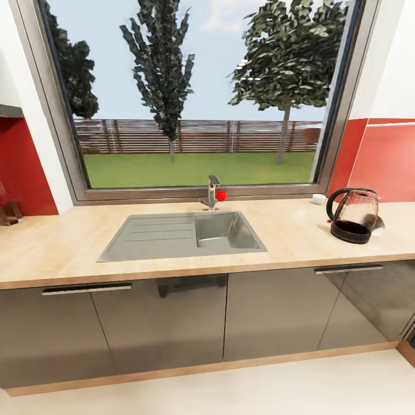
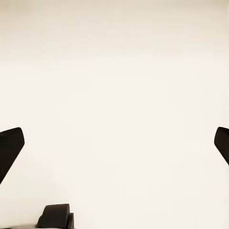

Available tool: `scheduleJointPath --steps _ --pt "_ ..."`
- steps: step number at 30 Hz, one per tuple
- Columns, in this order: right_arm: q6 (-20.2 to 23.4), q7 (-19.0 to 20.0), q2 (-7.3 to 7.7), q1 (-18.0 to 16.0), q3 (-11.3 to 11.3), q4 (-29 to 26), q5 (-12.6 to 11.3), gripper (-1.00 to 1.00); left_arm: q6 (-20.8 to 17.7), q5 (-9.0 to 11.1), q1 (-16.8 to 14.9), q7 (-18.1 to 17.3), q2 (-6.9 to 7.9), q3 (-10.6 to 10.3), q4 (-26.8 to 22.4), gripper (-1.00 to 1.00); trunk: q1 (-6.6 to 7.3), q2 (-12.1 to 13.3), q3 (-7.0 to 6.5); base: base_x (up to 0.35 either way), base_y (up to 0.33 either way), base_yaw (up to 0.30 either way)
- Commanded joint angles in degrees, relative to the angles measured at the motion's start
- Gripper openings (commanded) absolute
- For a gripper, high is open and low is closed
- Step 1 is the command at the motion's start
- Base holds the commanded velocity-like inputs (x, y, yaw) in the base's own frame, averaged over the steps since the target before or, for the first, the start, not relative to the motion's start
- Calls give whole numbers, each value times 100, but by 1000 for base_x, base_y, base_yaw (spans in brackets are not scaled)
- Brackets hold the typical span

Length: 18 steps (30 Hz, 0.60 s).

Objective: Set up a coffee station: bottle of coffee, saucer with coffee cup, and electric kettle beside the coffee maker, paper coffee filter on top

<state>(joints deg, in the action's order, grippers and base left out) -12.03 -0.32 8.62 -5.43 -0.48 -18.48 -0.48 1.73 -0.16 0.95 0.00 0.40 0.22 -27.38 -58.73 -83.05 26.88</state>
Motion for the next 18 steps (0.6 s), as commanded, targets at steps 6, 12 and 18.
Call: scheduleJointPath --steps 6,12,18 --pt "-19 -9 7 -2 -4 3 -5 100 125 -4 2 0 -3 4 11 100 0 -3 5 0 0 0" --pt "-19 -12 8 -2 -5 3 -5 100 300 -17 2 0 -5 -6 43 100 0 -3 5 0 0 -31" --pt "-19 -12 9 -2 -5 3 -5 100 324 -18 2 0 -5 -12 55 100 0 -3 5 0 0 -202"
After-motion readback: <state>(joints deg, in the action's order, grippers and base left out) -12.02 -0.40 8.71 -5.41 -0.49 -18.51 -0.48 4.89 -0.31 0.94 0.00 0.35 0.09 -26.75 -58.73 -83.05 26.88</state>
